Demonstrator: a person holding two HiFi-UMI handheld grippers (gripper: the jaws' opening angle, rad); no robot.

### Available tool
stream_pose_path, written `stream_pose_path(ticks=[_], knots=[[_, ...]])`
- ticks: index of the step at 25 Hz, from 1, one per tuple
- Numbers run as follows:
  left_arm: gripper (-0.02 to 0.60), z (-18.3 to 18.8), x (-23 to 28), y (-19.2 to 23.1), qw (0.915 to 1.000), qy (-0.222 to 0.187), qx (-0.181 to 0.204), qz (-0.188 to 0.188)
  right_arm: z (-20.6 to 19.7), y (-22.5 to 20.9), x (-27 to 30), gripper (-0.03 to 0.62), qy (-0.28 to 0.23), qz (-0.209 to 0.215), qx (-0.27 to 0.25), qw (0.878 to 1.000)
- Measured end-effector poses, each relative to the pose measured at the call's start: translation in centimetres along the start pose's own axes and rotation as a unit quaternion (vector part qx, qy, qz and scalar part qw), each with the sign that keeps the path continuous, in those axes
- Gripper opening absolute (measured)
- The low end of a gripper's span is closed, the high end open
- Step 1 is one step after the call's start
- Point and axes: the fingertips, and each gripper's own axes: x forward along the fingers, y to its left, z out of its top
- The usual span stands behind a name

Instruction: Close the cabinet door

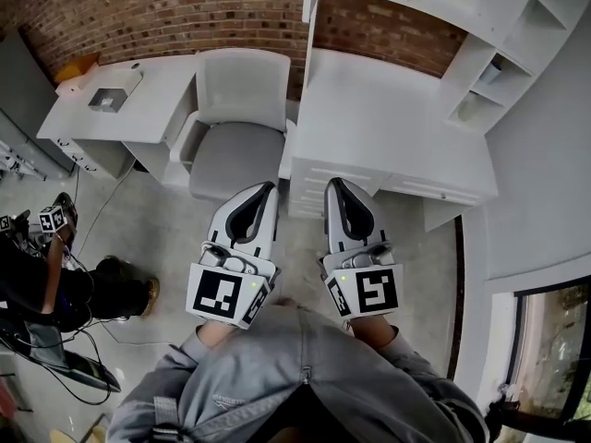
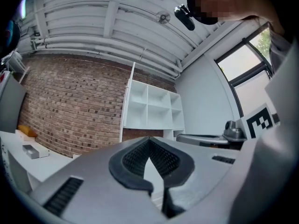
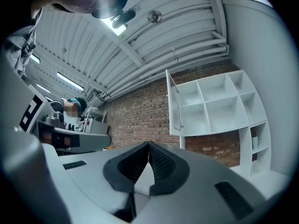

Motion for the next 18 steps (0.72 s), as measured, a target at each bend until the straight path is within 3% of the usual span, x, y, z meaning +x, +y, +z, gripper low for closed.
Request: stream_pose_path(ticks=[8, 18], knots=[[0.006, -0.5, 0.2, 0.1, 1.0000, 0.007, -0.005, -0.001, -0.8, -0.1, 0.0, 0.026, 0.004, -0.003, 0.003, 1.000], [0.006, -1.2, 4.5, 1.5, 0.9992, -0.004, -0.018, -0.035, -1.8, -1.9, 2.5, 0.026, 0.008, -0.027, -0.012, 1.000]])
